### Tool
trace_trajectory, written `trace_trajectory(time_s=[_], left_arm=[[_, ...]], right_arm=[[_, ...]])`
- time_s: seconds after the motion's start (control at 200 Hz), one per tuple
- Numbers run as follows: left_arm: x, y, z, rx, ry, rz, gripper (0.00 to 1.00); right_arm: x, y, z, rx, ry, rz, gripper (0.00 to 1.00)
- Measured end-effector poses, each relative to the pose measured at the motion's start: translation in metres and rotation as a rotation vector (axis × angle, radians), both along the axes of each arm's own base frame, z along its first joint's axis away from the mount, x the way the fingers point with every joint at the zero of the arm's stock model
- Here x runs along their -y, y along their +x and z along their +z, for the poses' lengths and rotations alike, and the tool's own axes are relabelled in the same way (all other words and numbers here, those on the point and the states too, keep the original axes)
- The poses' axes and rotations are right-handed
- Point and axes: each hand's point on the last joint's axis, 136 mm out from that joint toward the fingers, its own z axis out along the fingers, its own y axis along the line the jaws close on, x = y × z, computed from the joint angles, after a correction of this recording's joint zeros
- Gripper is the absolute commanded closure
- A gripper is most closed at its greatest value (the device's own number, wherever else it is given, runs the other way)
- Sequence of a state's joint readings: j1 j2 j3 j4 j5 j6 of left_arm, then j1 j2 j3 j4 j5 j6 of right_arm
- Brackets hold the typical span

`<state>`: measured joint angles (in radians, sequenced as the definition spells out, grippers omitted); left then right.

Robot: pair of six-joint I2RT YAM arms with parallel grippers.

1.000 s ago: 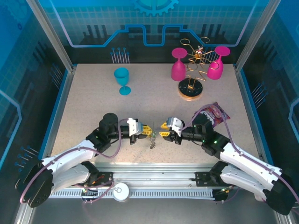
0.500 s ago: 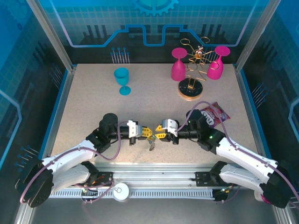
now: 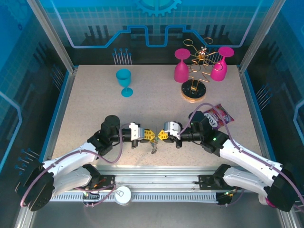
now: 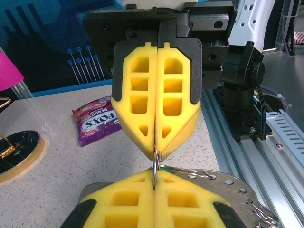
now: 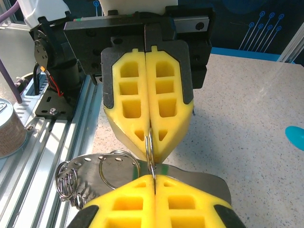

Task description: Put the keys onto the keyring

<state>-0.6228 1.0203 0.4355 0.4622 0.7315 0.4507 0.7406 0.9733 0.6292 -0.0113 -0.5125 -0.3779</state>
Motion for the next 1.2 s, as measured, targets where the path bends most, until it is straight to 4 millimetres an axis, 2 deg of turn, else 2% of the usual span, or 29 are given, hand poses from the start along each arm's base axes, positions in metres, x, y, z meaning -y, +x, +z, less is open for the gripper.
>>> trace_trajectory(time_s=[0.27, 0.35, 0.405, 0.48, 0.66, 1.106, 1.201], left_arm=[[-0.001, 0.001, -0.001, -0.005, 0.003, 0.002, 1.00], [0.000, 0.002, -0.002, -0.008, 0.005, 0.003, 1.00], [0.000, 0.002, -0.002, -0.005, 0.002, 0.002, 1.00], [0.001, 0.003, -0.001, 0.002, -0.003, 0.001, 1.00], [0.002, 0.005, 0.000, 0.006, -0.010, 0.002, 1.00], [0.003, 0.007, -0.001, 0.006, -0.010, 0.008, 1.00], [0.002, 0.008, -0.003, 0.001, -0.007, 0.011, 1.00]], right_arm=[[-0.005, 0.003, -0.011, -0.030, -0.029, -0.004, 1.00], [-0.005, 0.005, -0.011, -0.038, -0.031, -0.019, 0.81], [-0.005, 0.006, -0.010, -0.033, -0.028, -0.028, 0.74], [-0.003, 0.007, -0.004, -0.019, -0.009, -0.049, 0.70], [0.000, 0.005, 0.007, 0.026, 0.033, -0.053, 0.72], [-0.009, 0.005, 0.001, 0.033, 0.031, -0.027, 0.82], [-0.011, 0.007, -0.001, 0.036, 0.027, -0.024, 0.91]])
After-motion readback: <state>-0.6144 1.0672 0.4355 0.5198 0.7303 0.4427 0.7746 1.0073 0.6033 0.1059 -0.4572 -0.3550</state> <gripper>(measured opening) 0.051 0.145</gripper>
